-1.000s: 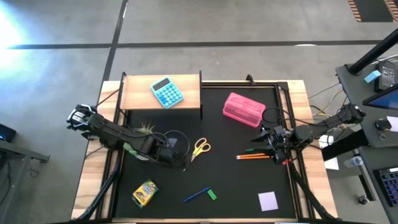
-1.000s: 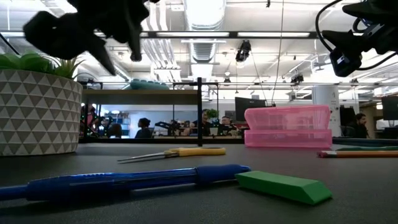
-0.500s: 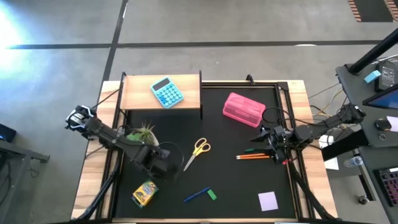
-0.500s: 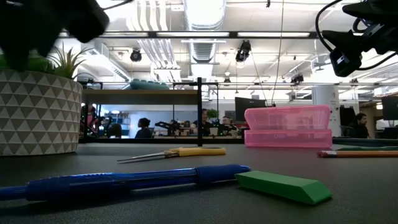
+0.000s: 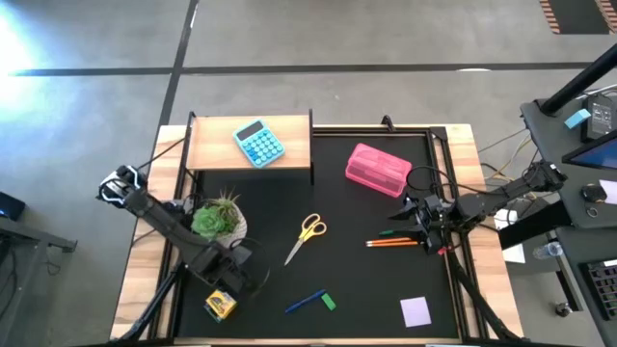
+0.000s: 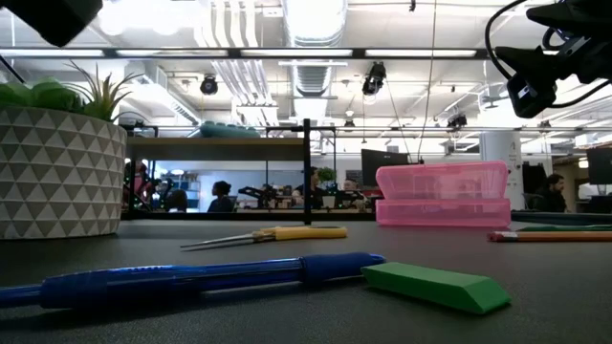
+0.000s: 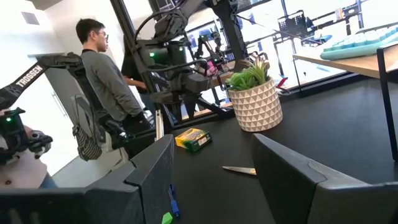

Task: Pack school essentials
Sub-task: Put the yellow crayon box into the pink supply box

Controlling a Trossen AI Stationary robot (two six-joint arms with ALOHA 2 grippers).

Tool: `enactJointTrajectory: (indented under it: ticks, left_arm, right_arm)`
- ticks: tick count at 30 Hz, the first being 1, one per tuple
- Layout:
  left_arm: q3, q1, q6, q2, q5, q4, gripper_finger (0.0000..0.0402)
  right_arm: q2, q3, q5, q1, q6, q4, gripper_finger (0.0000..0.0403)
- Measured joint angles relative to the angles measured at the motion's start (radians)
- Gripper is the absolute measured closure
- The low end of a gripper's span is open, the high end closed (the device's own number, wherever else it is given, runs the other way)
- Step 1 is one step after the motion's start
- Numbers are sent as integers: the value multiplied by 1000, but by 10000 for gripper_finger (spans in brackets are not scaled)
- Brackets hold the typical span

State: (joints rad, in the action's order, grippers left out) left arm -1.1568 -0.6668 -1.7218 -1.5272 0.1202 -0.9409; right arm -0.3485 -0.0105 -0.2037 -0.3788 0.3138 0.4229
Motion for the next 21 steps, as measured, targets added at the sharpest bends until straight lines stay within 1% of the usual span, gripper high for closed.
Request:
enactJointTrajectory:
  ticks: [11,13,21]
  left_arm:
    - [2,-64,-27,-39,-1,-27,19]
    - [2,-76,-27,-53,-1,-28,6]
    - [2,-121,-26,-100,-1,-39,12]
  right_arm:
    - [0,0,0,0,0,0,197]
    - [0,0,0,0,0,0,197]
    - [0,0,0,0,0,-1,197]
